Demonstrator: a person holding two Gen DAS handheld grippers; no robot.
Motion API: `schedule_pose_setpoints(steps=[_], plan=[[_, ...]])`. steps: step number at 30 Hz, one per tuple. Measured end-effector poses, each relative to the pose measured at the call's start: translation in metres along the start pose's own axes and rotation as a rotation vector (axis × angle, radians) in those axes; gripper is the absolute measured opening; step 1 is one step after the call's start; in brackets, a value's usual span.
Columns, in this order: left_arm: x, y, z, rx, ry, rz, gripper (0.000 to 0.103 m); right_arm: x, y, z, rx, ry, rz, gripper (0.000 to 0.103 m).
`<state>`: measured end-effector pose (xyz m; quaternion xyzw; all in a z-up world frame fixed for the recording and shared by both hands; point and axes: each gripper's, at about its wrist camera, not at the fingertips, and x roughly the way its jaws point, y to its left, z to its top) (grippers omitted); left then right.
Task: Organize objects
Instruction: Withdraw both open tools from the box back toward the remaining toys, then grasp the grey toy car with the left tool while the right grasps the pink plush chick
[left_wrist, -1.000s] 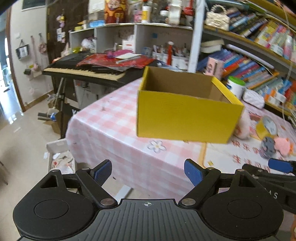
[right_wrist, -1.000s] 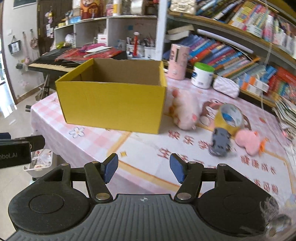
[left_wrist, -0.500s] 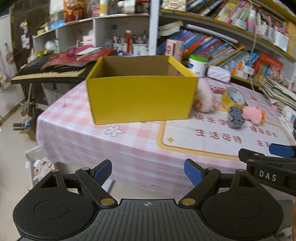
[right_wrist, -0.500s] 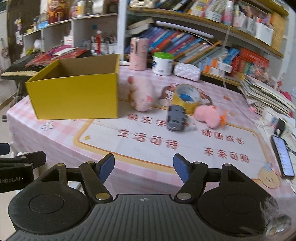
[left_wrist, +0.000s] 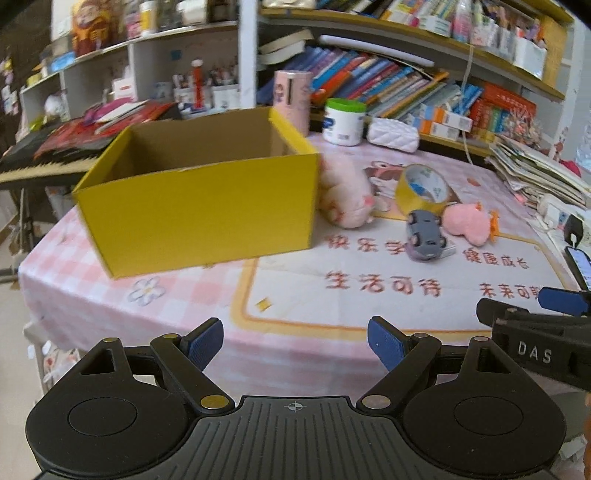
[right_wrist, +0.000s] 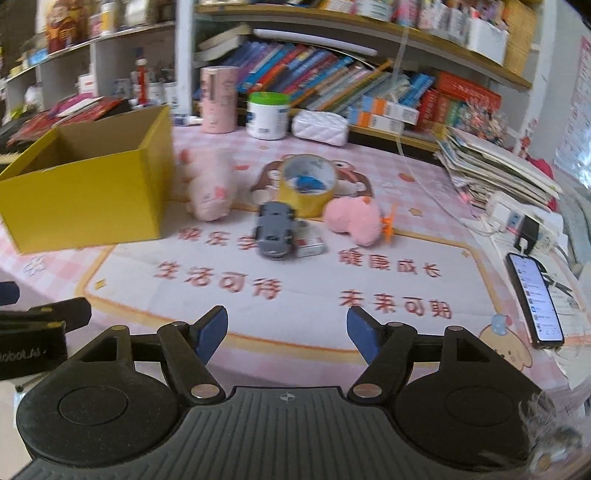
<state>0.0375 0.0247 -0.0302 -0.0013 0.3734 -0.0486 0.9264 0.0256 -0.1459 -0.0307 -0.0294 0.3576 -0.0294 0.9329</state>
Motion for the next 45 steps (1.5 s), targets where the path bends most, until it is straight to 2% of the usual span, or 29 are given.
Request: schedule_pose_setpoints(steps=[6, 19, 27, 36, 40, 45], plan=[[0.019, -0.029, 0.024, 0.015, -0.016, 0.015, 0.087, 0.025, -0.036, 0.021, 0.045, 0.009, -0.007, 0.070], [0.064, -0.086, 0.054, -0.004, 0.001, 0.060, 0.088, 0.082, -0.099, 0.064, 0.024, 0.014, 0.015, 0.076], [0.094, -0.112, 0.063, -0.021, 0.051, 0.076, 0.088, 0.119, -0.122, 0.076, -0.011, 0.041, 0.029, 0.080], [0.131, -0.139, 0.077, 0.026, 0.081, 0.065, 0.087, 0.154, -0.136, 0.091, -0.007, 0.061, 0.081, 0.080], [0.143, -0.152, 0.082, 0.085, 0.092, 0.061, 0.083, 0.165, -0.134, 0.098, -0.015, 0.072, 0.096, 0.081], [0.155, -0.153, 0.084, 0.077, 0.132, 0.040, 0.061, 0.178, -0.131, 0.100, -0.022, 0.099, 0.123, 0.082]])
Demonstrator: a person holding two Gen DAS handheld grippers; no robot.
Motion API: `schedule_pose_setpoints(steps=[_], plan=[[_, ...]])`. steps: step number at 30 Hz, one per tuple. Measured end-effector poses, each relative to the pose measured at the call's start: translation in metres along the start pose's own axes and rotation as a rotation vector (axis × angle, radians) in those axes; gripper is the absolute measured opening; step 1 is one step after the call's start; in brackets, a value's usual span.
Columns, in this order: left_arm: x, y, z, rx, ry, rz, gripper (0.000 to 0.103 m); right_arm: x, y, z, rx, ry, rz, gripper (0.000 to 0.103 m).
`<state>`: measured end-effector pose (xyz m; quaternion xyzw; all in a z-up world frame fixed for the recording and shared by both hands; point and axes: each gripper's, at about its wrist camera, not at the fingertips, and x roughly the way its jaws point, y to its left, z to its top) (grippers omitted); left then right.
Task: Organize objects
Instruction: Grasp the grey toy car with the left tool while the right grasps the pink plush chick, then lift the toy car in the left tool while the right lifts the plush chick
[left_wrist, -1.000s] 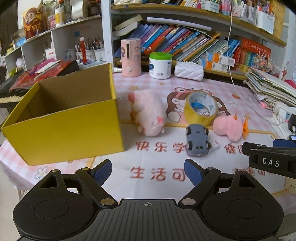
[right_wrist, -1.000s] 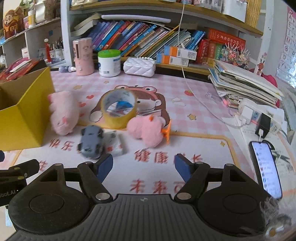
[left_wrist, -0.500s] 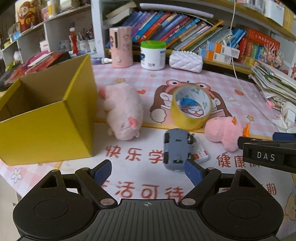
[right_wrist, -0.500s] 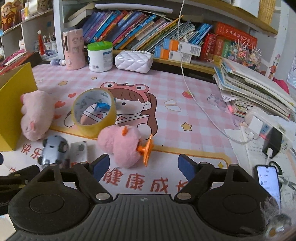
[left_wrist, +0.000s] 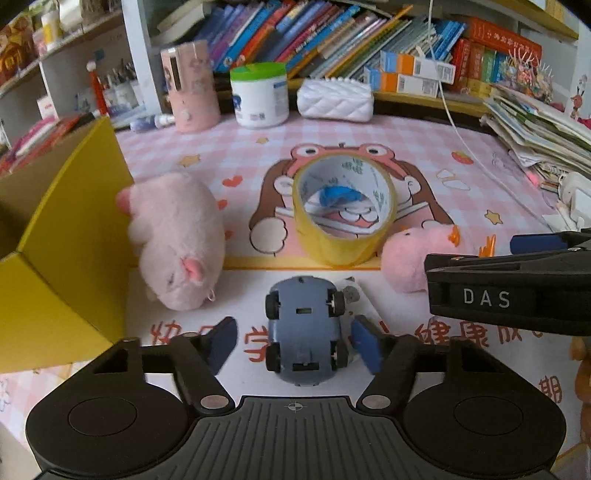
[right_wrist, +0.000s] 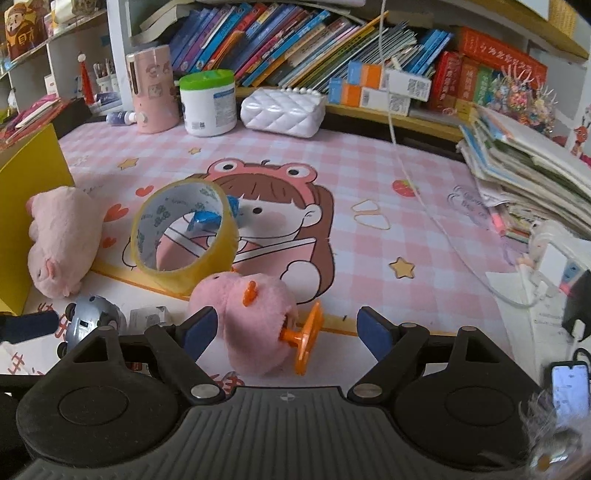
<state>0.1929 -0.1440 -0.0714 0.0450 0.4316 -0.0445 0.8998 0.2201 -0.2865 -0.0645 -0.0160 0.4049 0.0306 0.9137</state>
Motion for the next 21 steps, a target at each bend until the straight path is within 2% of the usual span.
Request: schedule_pose_setpoints(steps=[1, 3, 4, 6, 8, 10, 15, 20, 21], plan=[[0.002, 0.002, 0.000, -0.011, 0.013, -0.009, 0.061, 0.002, 0.000, 0.001, -0.002, 0.005, 0.005, 0.082], [0.001, 0.005, 0.001, -0.031, 0.015, -0.030, 0.042, 0.007, 0.002, 0.001, -0.010, 0.011, 0.016, 0.082], [0.000, 0.005, 0.002, -0.030, 0.019, -0.043, 0.041, 0.010, 0.003, 0.001, -0.017, 0.012, 0.020, 0.082], [-0.002, 0.006, 0.003, -0.027, 0.014, -0.042, 0.041, 0.014, 0.006, 0.001, -0.029, 0.007, 0.022, 0.081], [-0.008, 0.007, 0.003, -0.029, 0.002, -0.043, 0.041, 0.018, 0.008, 0.002, -0.046, 0.005, 0.028, 0.074], [-0.014, 0.009, 0.004, -0.037, -0.012, -0.046, 0.041, 0.019, 0.010, 0.001, -0.055, 0.001, 0.027, 0.060], [-0.028, 0.016, 0.001, -0.066, -0.051, -0.042, 0.041, 0.011, 0.009, -0.001, -0.036, -0.024, 0.050, 0.059], [-0.042, 0.023, -0.005, -0.099, -0.085, -0.033, 0.041, -0.015, 0.008, -0.004, -0.010, -0.071, 0.047, 0.058], [-0.046, 0.024, -0.007, -0.105, -0.097, -0.032, 0.041, -0.021, 0.009, -0.005, -0.005, -0.079, 0.042, 0.050]])
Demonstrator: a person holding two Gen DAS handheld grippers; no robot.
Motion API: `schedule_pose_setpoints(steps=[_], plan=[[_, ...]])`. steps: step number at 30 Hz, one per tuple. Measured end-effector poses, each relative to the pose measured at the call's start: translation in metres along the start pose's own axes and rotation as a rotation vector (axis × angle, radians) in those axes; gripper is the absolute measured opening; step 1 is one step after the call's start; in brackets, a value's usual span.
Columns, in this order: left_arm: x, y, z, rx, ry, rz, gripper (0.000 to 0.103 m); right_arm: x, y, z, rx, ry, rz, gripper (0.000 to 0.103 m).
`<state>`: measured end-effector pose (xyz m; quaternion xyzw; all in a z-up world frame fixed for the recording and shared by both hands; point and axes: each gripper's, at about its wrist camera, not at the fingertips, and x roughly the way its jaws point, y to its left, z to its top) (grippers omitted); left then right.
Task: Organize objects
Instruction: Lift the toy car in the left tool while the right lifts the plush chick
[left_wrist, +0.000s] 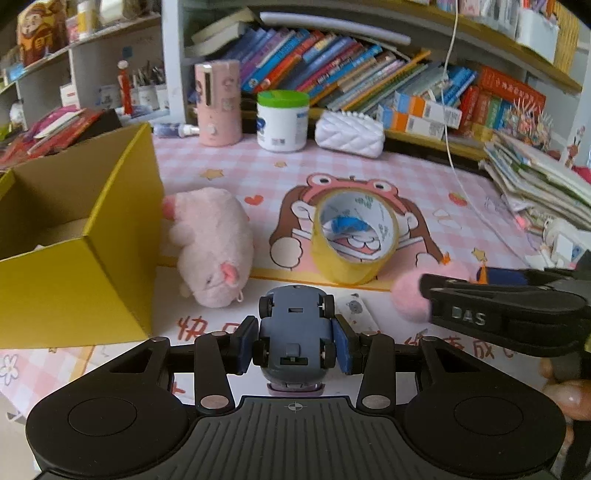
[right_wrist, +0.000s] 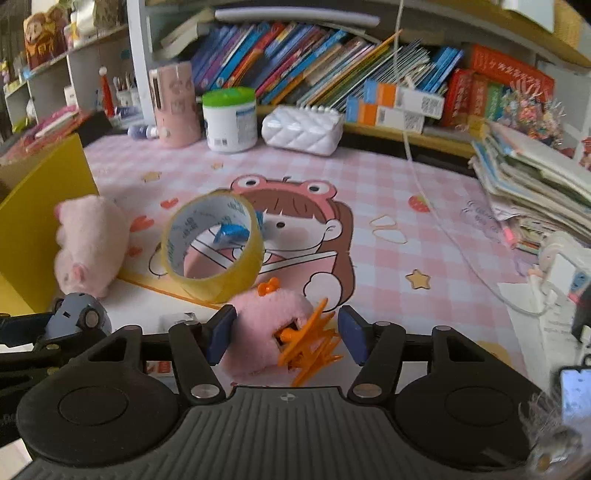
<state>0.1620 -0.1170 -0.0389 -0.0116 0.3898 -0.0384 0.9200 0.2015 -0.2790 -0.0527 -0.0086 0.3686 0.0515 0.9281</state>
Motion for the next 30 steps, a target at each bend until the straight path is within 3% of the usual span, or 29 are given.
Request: schedule_pose_setpoints(steps=[5, 6, 8, 15, 19, 20, 22, 24, 27, 30], plan=[[-0.014, 0.007, -0.009, -0.017, -0.024, -0.002, 0.041, -0.020, 0.008, -0.007, -0.004, -0.010, -0.012, 0.044], [-0.017, 0.009, -0.011, -0.020, -0.029, -0.003, 0.041, -0.023, 0.011, -0.009, -0.009, -0.014, -0.012, 0.039], [-0.026, 0.015, -0.015, -0.026, -0.045, -0.003, 0.041, -0.033, 0.018, -0.011, -0.020, -0.047, 0.002, 0.020], [-0.049, 0.048, -0.032, -0.051, -0.065, 0.016, 0.041, -0.046, 0.056, -0.026, -0.118, -0.077, -0.045, 0.019], [-0.061, 0.064, -0.044, -0.066, -0.055, 0.011, 0.041, -0.051, 0.064, -0.035, -0.108, -0.089, -0.095, 0.019], [-0.063, 0.067, -0.045, -0.067, -0.057, 0.009, 0.041, -0.052, 0.065, -0.037, -0.099, -0.079, -0.102, 0.022], [-0.067, 0.071, -0.046, -0.071, -0.064, 0.007, 0.041, -0.053, 0.069, -0.044, -0.104, -0.043, -0.126, 0.040], [-0.070, 0.072, -0.046, -0.067, -0.076, 0.003, 0.041, -0.053, 0.069, -0.050, -0.097, -0.026, -0.138, 0.049], [-0.070, 0.069, -0.045, -0.056, -0.086, -0.012, 0.041, -0.052, 0.064, -0.054, -0.080, -0.001, -0.166, 0.073], [-0.068, 0.063, -0.044, -0.046, -0.084, -0.022, 0.041, -0.052, 0.058, -0.055, -0.071, -0.003, -0.177, 0.079]])
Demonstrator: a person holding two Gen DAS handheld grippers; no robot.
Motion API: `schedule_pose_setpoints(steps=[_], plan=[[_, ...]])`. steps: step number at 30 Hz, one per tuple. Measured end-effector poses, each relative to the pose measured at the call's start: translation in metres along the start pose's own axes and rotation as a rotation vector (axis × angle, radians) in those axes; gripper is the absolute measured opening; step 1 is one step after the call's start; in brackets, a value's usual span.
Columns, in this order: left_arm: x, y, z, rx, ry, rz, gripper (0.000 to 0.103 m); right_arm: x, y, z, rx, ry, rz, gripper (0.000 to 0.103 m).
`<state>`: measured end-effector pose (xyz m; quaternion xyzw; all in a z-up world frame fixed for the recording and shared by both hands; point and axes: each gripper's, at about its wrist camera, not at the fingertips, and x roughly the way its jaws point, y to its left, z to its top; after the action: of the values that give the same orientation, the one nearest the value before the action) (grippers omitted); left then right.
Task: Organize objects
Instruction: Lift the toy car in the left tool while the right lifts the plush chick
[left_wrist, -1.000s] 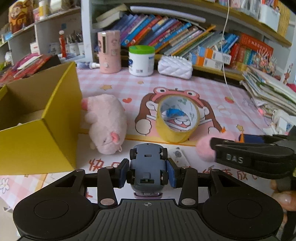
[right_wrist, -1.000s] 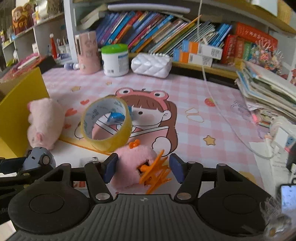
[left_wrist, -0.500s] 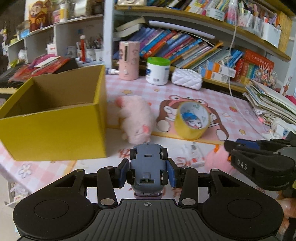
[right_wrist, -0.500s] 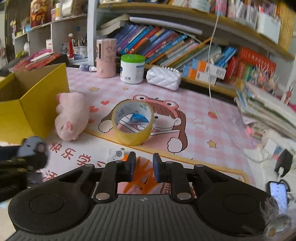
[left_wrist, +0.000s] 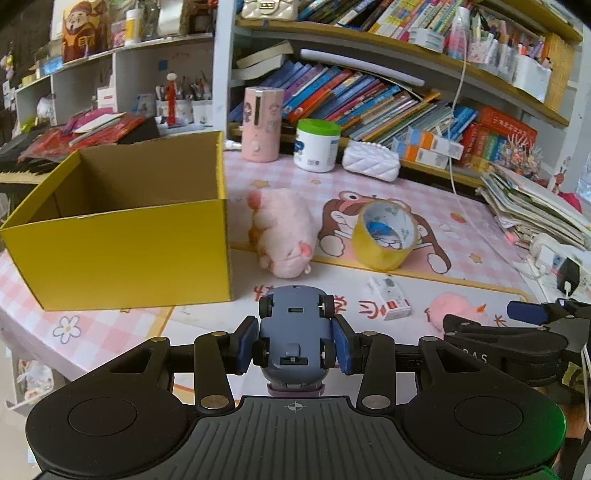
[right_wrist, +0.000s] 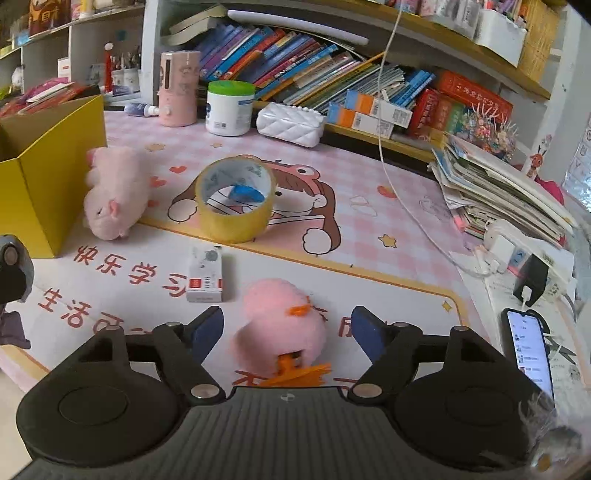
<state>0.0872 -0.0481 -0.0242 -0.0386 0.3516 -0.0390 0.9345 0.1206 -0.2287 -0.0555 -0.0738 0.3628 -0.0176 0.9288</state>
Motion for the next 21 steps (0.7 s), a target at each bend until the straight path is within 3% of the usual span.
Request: schedule_pose_setpoints(steps=[4, 12, 16, 21], plan=[[0.006, -0.010, 0.000, 0.007, 0.011, 0.001, 0.041, 0.009, -0.007, 0.000, 0.002, 0.018, 0.027, 0.084], [0.018, -0.021, 0.001, -0.008, 0.024, 0.026, 0.041, 0.033, -0.014, 0.005, -0.007, 0.059, 0.081, 0.080], [0.024, -0.025, 0.002, -0.013, 0.032, 0.030, 0.041, 0.047, -0.014, 0.005, -0.025, 0.111, 0.134, 0.051], [0.024, -0.026, 0.005, -0.012, 0.021, 0.019, 0.041, 0.038, -0.015, 0.011, -0.015, 0.095, 0.156, 0.049]])
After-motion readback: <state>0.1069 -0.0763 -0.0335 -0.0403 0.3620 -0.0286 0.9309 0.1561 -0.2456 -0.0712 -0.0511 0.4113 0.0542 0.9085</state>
